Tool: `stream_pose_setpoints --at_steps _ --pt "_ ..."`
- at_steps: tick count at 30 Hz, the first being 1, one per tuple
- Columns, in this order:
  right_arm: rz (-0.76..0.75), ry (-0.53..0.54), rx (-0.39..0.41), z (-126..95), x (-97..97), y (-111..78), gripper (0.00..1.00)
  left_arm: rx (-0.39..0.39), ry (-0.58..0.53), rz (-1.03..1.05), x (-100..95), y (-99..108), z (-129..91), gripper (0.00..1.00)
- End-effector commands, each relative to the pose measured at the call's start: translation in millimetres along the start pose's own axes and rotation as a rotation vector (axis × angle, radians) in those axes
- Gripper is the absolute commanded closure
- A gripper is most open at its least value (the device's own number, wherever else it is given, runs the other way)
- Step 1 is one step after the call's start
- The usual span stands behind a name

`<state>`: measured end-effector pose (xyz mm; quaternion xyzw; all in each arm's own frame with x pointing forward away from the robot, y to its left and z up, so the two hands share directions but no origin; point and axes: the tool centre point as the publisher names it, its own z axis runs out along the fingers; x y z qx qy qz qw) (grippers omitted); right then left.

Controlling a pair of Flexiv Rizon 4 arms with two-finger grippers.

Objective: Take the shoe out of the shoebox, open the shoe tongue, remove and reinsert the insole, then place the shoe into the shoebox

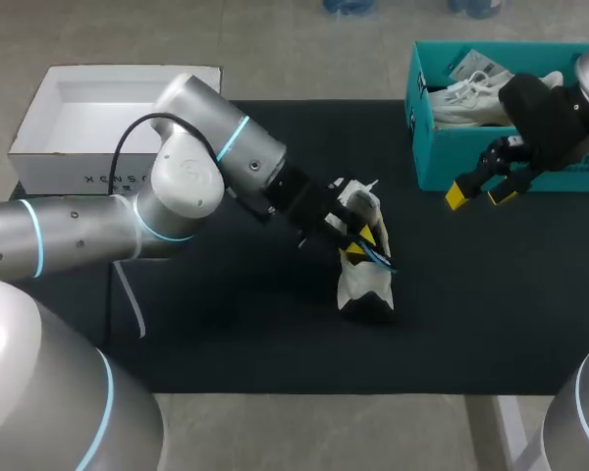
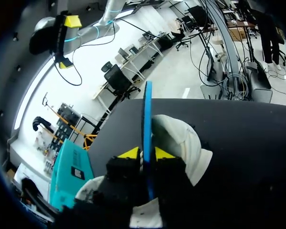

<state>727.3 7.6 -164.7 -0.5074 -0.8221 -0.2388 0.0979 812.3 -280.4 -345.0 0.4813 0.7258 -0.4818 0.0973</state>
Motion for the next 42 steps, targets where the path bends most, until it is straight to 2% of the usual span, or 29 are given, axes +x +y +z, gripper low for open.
stream_pose_setpoints --at_steps 1,16,22,27,29,30,31,33,36,39,42 --pt "0.000 -0.001 0.003 1 -0.3 1.2 0.00 -0.008 0.011 0.005 -2.7 1 0 1.00" --pt "0.000 -0.001 0.003 1 -0.3 1.2 0.00 -0.082 0.061 0.074 -21.2 24 -10 1.00" --pt "0.000 -0.001 0.003 1 -0.3 1.2 0.00 -0.058 0.105 0.043 2.5 25 4 1.00" --pt "0.000 -0.001 0.003 1 -0.3 1.2 0.00 -0.048 0.090 0.015 11.0 21 1 1.00" --pt "0.000 -0.001 0.003 1 -0.3 1.2 0.00 -0.046 0.067 0.010 9.8 17 -3 0.57" --pt "0.000 -0.001 0.003 1 -0.3 1.2 0.00 -0.041 0.055 0.008 8.5 15 -6 0.46" --pt "0.000 -0.001 0.003 1 -0.3 1.2 0.00 -0.037 0.039 0.006 7.0 12 -8 0.42" --pt "0.000 -0.001 0.003 1 -0.3 1.2 0.00 -0.032 0.017 0.008 4.4 6 -12 0.23" --pt "0.000 -0.001 0.003 1 -0.3 1.2 0.00 -0.023 -0.012 0.006 2.5 -1 -15 0.29" --pt "0.000 -0.001 0.003 1 -0.3 1.2 0.00 -0.014 -0.032 -0.001 2.4 -5 -16 0.42" --pt "0.000 -0.001 0.003 1 -0.3 1.2 0.00 -0.008 -0.044 -0.010 2.0 -8 -13 0.44"
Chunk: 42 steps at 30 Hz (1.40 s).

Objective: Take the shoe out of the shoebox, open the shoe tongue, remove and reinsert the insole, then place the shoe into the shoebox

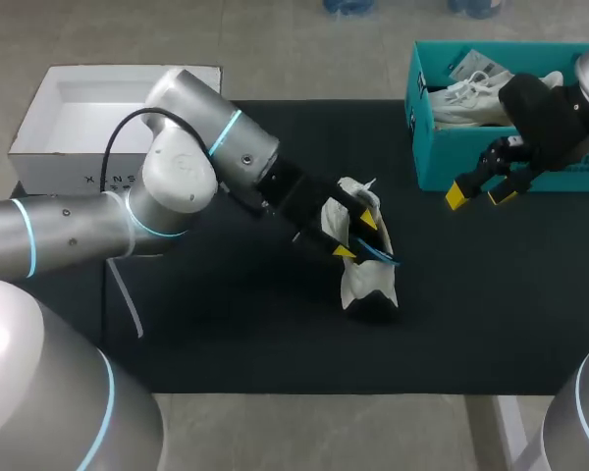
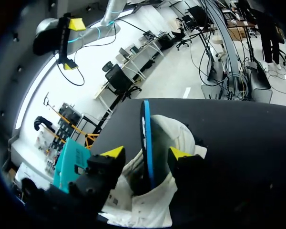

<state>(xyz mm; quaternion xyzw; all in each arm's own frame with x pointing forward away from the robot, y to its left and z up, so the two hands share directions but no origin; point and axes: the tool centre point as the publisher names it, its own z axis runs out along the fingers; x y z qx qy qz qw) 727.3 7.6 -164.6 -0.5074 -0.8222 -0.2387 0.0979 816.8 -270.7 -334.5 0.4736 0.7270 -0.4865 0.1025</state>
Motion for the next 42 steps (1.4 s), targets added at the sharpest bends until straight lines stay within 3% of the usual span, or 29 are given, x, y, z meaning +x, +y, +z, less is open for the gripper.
stream_pose_setpoints --at_steps 1,13,14,16,34,42 --pt "0.000 -0.001 0.002 2 -0.3 1.2 0.00 -0.005 -0.030 -0.007 4.8 -6 3 0.47" --pt "0.000 -0.001 0.002 2 -0.3 1.2 0.00 -0.034 -0.032 -0.062 -4.0 6 20 0.62" --pt "0.000 -0.001 0.002 2 -0.3 1.2 0.00 -0.038 -0.027 -0.063 -3.9 8 20 0.69" --pt "0.000 -0.001 0.002 2 -0.3 1.2 0.00 -0.042 -0.022 -0.068 -3.6 10 21 1.00" --pt "0.000 -0.001 0.002 2 -0.3 1.2 0.00 -0.142 0.033 0.047 -20.6 25 0 1.00" --pt "0.000 -0.001 0.002 2 -0.3 1.2 0.00 -0.137 0.115 0.036 10.8 36 18 1.00"
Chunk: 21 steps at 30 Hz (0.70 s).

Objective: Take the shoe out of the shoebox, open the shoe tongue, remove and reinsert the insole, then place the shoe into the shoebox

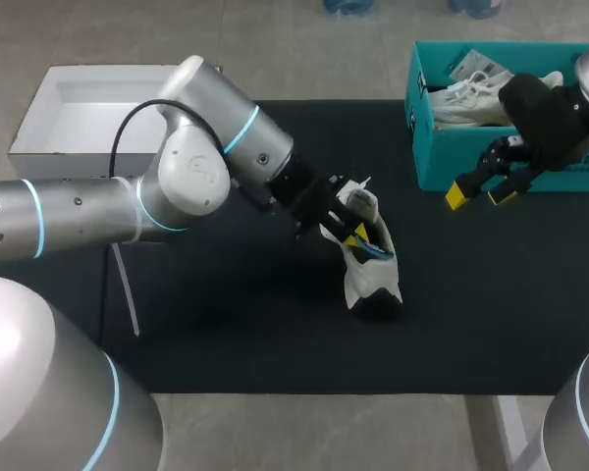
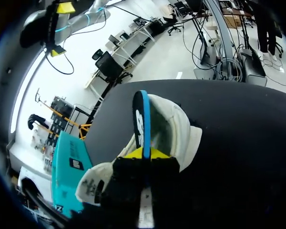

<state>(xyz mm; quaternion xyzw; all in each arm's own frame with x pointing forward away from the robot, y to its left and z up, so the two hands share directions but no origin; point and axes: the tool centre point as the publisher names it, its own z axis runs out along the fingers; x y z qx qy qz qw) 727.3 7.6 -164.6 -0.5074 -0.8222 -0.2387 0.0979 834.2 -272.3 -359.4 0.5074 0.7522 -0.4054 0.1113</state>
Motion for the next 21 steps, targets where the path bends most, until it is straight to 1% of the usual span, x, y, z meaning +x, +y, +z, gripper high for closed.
stream_pose_setpoints --at_steps 1,5,6,8,10,11,14,17,19,21 --pt "0.001 -0.001 0.002 2 -0.4 1.2 0.00 0.009 0.015 -0.018 7.2 5 11 1.00" --pt "0.001 -0.001 0.002 2 -0.4 1.2 0.00 0.020 0.005 -0.031 10.0 1 9 1.00" --pt "0.001 -0.001 0.002 2 -0.4 1.2 0.00 0.023 -0.006 -0.033 9.4 -1 7 0.75" --pt "0.001 -0.001 0.002 2 -0.4 1.2 0.00 0.032 -0.029 -0.042 7.3 -4 3 0.36" --pt "0.001 -0.001 0.002 2 -0.4 1.2 0.00 0.040 -0.065 -0.047 3.9 -9 -2 0.09" --pt "0.001 -0.001 0.002 2 -0.4 1.2 0.00 0.047 -0.084 -0.052 2.1 -12 -4 0.00" --pt "0.001 -0.001 0.002 2 -0.4 1.2 0.00 0.068 -0.139 -0.068 -2.0 -19 -11 0.00" --pt "0.001 -0.001 0.002 2 -0.4 1.2 0.00 0.090 -0.183 -0.092 -2.2 -25 -13 0.00" --pt "0.001 -0.001 0.002 2 -0.4 1.2 0.00 0.097 -0.203 -0.107 -0.9 -27 -13 0.04" --pt "0.001 -0.001 0.002 2 -0.4 1.2 0.00 0.099 -0.210 -0.119 0.1 -27 -11 0.05"
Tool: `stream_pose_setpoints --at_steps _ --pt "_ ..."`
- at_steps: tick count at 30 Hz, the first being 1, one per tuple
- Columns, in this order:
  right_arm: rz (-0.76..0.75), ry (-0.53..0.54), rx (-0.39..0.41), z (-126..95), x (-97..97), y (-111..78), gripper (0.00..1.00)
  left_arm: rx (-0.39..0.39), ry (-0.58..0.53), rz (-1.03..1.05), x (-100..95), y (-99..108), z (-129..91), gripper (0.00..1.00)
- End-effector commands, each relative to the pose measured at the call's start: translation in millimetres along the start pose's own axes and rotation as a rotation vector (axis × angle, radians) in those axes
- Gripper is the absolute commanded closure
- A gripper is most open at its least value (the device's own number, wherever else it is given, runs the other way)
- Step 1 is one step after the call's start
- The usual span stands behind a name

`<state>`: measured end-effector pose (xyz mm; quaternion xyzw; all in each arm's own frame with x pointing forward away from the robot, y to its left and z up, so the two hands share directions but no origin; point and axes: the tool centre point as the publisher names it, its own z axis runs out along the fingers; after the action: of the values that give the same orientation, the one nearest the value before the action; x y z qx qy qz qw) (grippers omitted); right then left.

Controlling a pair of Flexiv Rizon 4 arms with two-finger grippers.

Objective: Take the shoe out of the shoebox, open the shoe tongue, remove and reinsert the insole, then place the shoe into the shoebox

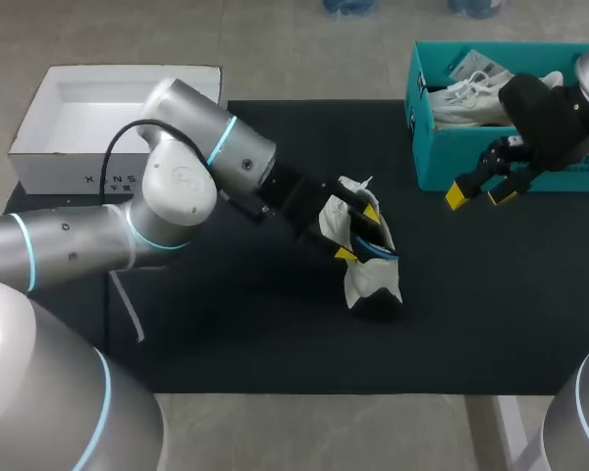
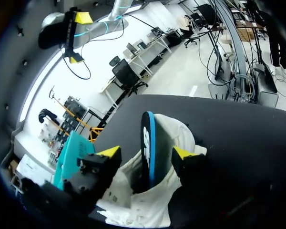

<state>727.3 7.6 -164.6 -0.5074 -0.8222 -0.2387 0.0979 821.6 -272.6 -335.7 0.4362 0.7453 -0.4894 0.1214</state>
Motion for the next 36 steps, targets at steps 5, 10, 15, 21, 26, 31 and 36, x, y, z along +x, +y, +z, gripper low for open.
stream_pose_setpoints --at_steps 5,10,15,21,26,31,36 --pt "0.001 -0.001 0.002 2 -0.4 1.2 0.00 -0.003 -0.079 -0.041 7.4 -2 4 0.44" --pt "0.001 -0.001 0.002 2 -0.4 1.2 0.00 -0.010 -0.091 -0.058 1.2 -2 10 0.62" --pt "0.001 -0.001 0.002 2 -0.4 1.2 0.00 -0.023 -0.087 -0.064 -5.2 -1 16 0.67" --pt "0.001 -0.001 0.002 2 -0.4 1.2 0.00 -0.044 -0.062 -0.081 -6.8 6 22 0.81" --pt "0.001 -0.001 0.002 2 -0.4 1.2 0.00 -0.051 -0.053 -0.067 -7.5 6 20 1.00" --pt "0.001 -0.001 0.002 2 -0.4 1.2 0.00 -0.072 -0.028 -0.034 -9.5 9 16 1.00" --pt "0.001 -0.001 0.002 2 -0.4 1.2 0.00 -0.110 -0.003 0.004 -14.9 18 10 1.00"
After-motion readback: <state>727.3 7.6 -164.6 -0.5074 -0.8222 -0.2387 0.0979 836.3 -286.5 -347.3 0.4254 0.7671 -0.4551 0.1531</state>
